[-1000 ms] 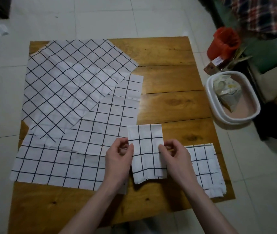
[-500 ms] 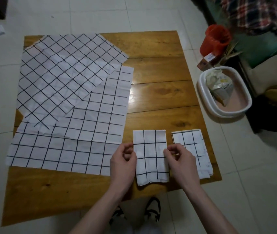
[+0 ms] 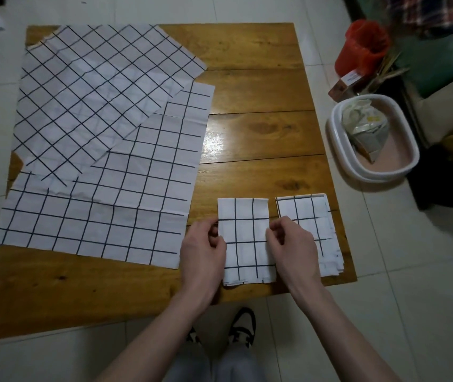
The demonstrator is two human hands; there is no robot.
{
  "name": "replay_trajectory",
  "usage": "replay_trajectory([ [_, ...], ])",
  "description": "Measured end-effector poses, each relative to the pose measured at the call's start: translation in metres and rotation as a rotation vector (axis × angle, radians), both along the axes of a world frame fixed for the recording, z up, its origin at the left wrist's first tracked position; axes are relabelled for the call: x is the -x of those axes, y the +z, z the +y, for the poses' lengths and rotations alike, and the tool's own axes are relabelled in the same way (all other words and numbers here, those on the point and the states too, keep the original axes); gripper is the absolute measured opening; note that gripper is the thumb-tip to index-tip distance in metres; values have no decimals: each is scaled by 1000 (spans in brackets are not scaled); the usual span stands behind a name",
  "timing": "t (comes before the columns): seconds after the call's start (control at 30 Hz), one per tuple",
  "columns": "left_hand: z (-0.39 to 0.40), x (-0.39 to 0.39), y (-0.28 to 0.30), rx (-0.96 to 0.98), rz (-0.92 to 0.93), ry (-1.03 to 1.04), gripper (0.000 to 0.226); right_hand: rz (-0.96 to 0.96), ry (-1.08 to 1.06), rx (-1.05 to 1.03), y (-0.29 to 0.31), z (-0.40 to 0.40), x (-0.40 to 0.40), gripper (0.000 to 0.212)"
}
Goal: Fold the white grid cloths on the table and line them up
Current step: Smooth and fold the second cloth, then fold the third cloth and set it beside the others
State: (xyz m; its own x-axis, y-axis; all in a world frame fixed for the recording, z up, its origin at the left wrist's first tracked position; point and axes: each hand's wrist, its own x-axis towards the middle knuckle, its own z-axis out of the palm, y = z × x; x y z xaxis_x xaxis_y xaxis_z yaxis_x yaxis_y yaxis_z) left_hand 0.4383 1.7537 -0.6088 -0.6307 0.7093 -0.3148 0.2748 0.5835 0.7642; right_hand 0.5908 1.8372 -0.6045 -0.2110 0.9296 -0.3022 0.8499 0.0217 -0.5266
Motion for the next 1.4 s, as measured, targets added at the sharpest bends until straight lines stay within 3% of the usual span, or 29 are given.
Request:
replay_trajectory([
  [0.3,-1,-3,0,80,60,-48,46,-41,76,-58,2,-2,-1,14],
  [0.43,-1,-4,7,111,68,-33,41,0,107,-130,8,-2,-4,6],
  [0.57,-8,-2,28,106,136,-75,26,-15,241,-210,21,-5,-7,28],
  [0.67,-16,4,52,50,211,-163,34,-79,385,-339,50,-7,-5,39],
  [0.8,-26,19,100,-1,360,-242,47,-144,505,-471,102,-15,3,48],
  [1.0,-55,40,194,-64,571,-286,52,-100,549,-448,195,-33,15,58],
  [1.4,-137,92,369,5,770,-105,59,30,711,-542,364,-84,90,63],
])
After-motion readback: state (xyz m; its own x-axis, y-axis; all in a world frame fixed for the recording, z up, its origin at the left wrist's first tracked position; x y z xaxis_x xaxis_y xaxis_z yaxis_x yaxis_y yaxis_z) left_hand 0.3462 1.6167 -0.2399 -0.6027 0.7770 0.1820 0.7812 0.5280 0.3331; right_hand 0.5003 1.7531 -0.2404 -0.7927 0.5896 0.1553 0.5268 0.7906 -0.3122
